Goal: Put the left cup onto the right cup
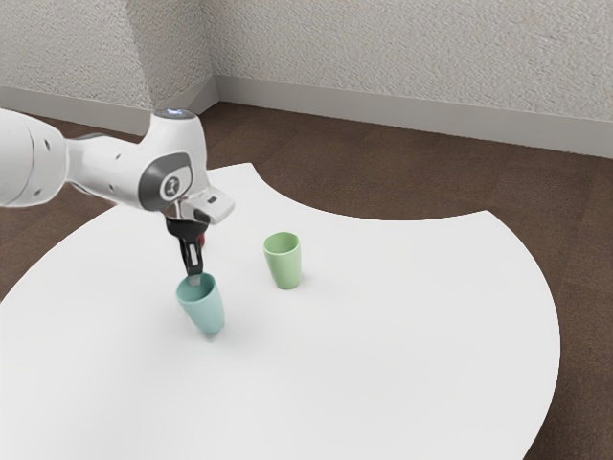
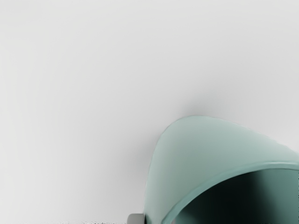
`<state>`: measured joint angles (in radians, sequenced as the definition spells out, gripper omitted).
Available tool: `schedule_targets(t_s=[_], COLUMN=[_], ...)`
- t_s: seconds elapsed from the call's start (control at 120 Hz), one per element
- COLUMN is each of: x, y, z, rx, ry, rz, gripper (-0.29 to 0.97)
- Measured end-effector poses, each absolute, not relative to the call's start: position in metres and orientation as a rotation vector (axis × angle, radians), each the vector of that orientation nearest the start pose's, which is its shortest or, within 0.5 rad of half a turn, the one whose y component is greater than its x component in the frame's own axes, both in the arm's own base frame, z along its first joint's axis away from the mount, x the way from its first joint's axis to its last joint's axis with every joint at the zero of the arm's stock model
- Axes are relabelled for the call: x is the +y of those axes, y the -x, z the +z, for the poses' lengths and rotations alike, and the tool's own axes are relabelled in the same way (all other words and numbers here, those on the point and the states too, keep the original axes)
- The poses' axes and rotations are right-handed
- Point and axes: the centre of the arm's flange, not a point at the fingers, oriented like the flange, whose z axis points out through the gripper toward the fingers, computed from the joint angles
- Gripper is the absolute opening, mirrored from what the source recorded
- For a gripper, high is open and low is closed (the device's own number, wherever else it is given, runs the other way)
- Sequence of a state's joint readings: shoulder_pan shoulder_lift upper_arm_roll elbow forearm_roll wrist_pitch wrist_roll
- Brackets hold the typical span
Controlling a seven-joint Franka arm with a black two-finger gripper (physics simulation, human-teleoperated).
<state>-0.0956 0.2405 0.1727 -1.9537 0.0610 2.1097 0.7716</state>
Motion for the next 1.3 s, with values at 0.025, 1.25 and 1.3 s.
schedule_targets(t_s=[0.025,1.25,1.3], x=[0.044,-0.026,-0.028], y=[-0.592,-0.707,-0.711], z=[0.356,0.480,0.477], rx=[1.101,1.216,1.229], ry=[2.882,2.741,2.733], rz=[0.166,0.008,0.005], gripper=[-0.10,-0.11,-0.11])
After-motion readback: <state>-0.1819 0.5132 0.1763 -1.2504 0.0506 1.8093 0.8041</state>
